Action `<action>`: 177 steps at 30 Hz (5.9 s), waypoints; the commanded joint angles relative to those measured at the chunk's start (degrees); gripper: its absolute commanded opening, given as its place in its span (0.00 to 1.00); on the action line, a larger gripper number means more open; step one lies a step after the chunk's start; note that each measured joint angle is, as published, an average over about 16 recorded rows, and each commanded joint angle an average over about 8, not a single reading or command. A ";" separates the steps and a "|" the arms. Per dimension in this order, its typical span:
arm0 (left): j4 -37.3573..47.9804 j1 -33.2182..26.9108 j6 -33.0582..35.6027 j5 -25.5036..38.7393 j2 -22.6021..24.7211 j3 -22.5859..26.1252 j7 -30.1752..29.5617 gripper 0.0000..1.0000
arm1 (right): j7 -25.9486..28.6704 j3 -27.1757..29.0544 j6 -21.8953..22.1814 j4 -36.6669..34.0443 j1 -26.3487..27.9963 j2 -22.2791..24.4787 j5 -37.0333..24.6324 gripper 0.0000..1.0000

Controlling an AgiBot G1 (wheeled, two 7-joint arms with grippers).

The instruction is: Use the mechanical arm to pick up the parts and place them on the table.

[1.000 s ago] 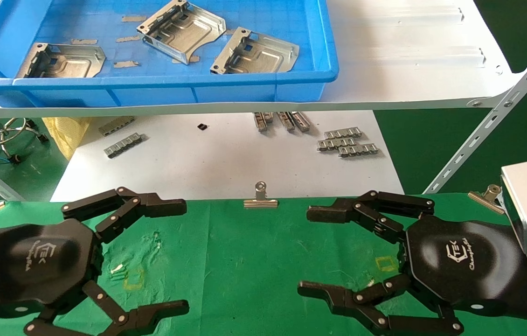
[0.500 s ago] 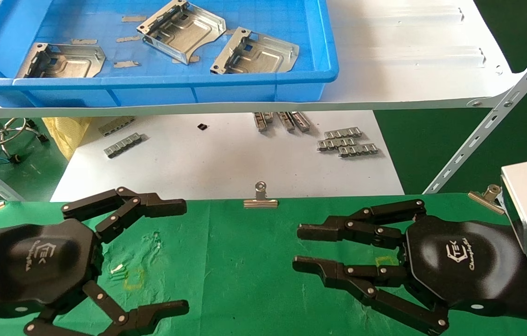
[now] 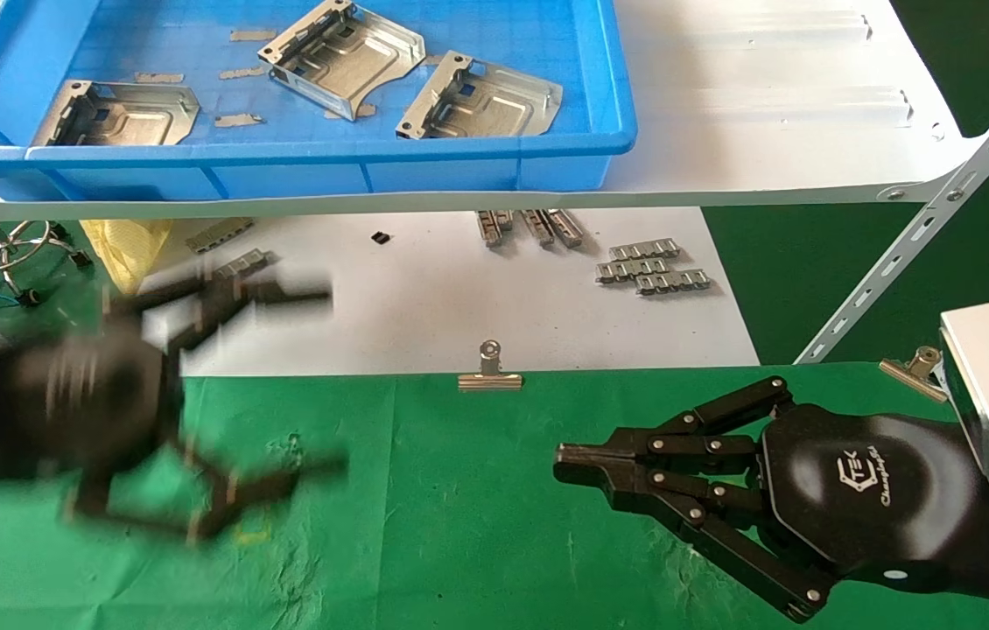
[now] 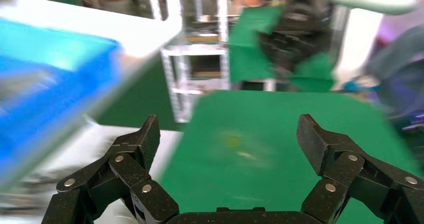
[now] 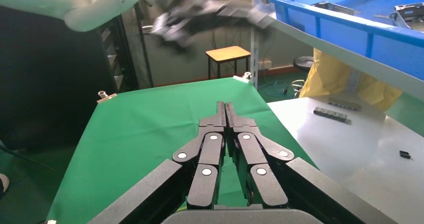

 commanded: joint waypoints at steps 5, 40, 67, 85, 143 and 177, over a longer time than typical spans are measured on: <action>15.50 -16.17 -4.13 9.54 7.80 3.36 2.46 1.00 | 0.00 -0.01 0.00 0.00 0.00 0.00 0.00 0.00; 63.29 -41.87 -35.17 30.30 31.37 12.62 6.41 0.00 | -0.02 -0.04 0.01 -0.01 0.01 0.01 0.02 1.00; 61.05 -42.68 -29.34 27.15 29.55 10.44 8.23 0.00 | -0.03 -0.06 0.02 -0.01 0.02 0.02 0.04 1.00; 55.44 -40.09 6.29 22.73 21.43 8.83 27.04 0.00 | -0.04 -0.07 0.02 -0.01 0.02 0.03 0.05 1.00; 61.40 -24.34 7.19 9.72 12.10 33.81 47.60 1.00 | -0.06 -0.12 0.04 -0.01 0.03 0.04 0.08 1.00; 43.03 -11.57 5.57 0.42 6.32 21.08 30.70 1.00 | -0.08 -0.14 0.05 -0.04 0.03 0.05 0.10 1.00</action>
